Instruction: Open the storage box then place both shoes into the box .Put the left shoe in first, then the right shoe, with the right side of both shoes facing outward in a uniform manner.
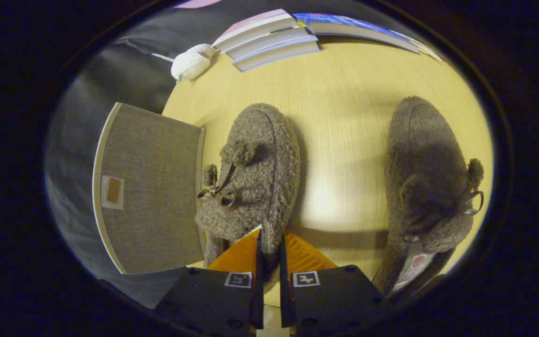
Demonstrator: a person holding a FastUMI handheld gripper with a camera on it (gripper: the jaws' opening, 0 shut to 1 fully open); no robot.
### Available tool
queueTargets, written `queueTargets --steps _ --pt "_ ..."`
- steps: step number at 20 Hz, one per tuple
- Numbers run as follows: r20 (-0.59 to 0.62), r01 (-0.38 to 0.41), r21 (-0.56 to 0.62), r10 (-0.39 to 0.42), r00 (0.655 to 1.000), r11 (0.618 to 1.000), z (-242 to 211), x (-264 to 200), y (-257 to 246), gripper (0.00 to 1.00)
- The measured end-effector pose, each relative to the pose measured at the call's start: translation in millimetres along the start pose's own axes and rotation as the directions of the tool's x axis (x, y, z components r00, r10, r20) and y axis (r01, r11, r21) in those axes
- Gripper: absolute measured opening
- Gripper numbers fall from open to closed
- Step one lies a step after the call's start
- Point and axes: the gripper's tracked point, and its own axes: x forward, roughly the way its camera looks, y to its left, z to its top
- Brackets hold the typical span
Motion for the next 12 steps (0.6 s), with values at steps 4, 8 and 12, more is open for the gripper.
queueTargets --steps 4,8,12 --pt "0.013 -0.032 0.051 0.032 0.999 0.998 -4.3 2.3 1.5 0.06" --pt "0.002 -0.069 0.088 0.069 0.998 0.994 -4.0 -0.8 6.5 0.03" --pt "0.025 -0.161 0.130 0.159 0.987 0.978 -1.9 -22.6 31.0 0.03"
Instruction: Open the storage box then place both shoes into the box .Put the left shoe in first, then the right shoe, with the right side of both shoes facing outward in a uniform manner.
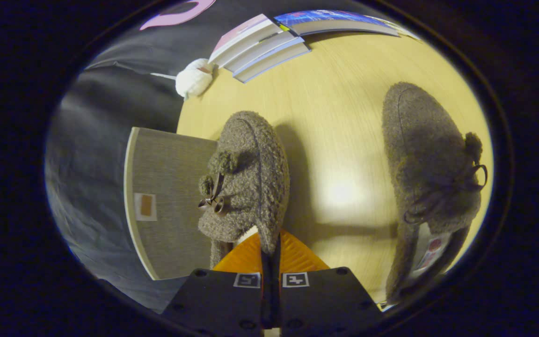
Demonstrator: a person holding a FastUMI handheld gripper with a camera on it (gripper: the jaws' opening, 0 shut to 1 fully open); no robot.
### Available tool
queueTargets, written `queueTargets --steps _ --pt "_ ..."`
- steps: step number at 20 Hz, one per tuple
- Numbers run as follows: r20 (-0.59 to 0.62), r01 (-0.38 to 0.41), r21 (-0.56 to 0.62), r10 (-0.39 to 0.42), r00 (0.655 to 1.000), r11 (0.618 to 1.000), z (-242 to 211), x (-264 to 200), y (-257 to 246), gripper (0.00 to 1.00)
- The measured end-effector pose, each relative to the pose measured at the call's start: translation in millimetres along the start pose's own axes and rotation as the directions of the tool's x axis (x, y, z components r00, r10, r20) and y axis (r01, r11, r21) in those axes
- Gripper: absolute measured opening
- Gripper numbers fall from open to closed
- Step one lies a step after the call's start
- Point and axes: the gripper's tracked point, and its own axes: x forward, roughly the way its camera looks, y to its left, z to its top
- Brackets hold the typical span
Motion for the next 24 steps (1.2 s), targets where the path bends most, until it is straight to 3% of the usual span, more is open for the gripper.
queueTargets --steps 5,13,18,24 --pt "0.036 -0.157 0.067 0.155 0.987 0.985 1.4 -43.0 53.4 0.03" --pt "0.088 -0.307 0.034 0.303 0.949 0.951 9.1 -92.5 141.8 0.03" --pt "0.063 -0.347 0.025 0.345 0.937 0.938 4.8 -83.3 191.3 0.03" --pt "0.018 -0.276 -0.001 0.276 0.961 0.961 -10.1 -36.4 233.5 0.03"
